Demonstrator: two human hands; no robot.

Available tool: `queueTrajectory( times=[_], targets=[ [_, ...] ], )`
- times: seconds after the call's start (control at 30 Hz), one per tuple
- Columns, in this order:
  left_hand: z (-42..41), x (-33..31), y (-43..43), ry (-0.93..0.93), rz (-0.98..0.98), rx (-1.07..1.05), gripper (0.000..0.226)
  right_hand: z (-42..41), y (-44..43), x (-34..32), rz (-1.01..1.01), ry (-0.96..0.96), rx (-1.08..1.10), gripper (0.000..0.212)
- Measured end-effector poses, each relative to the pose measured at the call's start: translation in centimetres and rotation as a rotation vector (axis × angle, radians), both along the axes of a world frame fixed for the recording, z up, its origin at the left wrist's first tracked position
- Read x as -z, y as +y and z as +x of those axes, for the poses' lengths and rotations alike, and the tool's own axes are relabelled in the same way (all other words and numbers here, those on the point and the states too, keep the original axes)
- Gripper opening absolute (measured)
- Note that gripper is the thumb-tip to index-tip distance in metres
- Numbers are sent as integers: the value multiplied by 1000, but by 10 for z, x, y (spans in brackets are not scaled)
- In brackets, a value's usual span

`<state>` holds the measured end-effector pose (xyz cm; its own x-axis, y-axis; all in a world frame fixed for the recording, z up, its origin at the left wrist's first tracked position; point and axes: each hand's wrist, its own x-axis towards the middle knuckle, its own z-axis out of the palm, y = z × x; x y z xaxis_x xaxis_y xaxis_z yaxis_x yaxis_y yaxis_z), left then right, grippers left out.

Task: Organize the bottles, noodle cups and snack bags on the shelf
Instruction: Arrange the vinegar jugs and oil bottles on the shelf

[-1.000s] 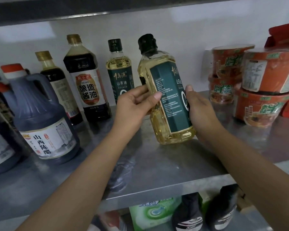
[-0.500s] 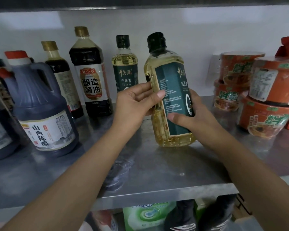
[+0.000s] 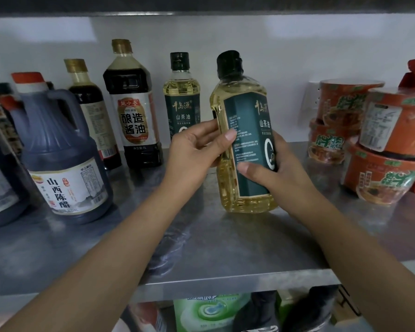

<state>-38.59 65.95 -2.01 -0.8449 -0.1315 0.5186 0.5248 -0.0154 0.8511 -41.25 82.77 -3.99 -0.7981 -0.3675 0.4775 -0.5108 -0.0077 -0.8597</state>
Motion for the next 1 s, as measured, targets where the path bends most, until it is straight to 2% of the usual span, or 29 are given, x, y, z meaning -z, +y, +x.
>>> queueTrajectory(
  times=[0.27, 0.43, 0.5, 0.63, 0.7, 0.8, 1.0],
  targets=[
    [1, 0, 3, 15, 4, 4, 32, 2, -7, 3, 26, 162, -62, 83],
    [-1, 2, 7, -46, -9, -41, 56, -3, -6, 8, 80, 157, -37, 97],
    [-1, -1, 9, -120, 67, -29, 52, -1, -5, 10, 73, 140, -77, 87],
    [1, -6, 5, -267, 433, 146, 51, 3, -2, 12, 190, 230, -96, 79],
    [1, -6, 0, -287, 445, 175, 52, 2, -1, 15, 254, 307, -69, 78],
    [-1, -6, -5, -280, 435, 200, 61, 3, -1, 13, 261, 301, -48, 80],
    [-5, -3, -11, -252, 451, 234, 58, 0, -8, 16, 170, 381, 23, 77]
  ],
)
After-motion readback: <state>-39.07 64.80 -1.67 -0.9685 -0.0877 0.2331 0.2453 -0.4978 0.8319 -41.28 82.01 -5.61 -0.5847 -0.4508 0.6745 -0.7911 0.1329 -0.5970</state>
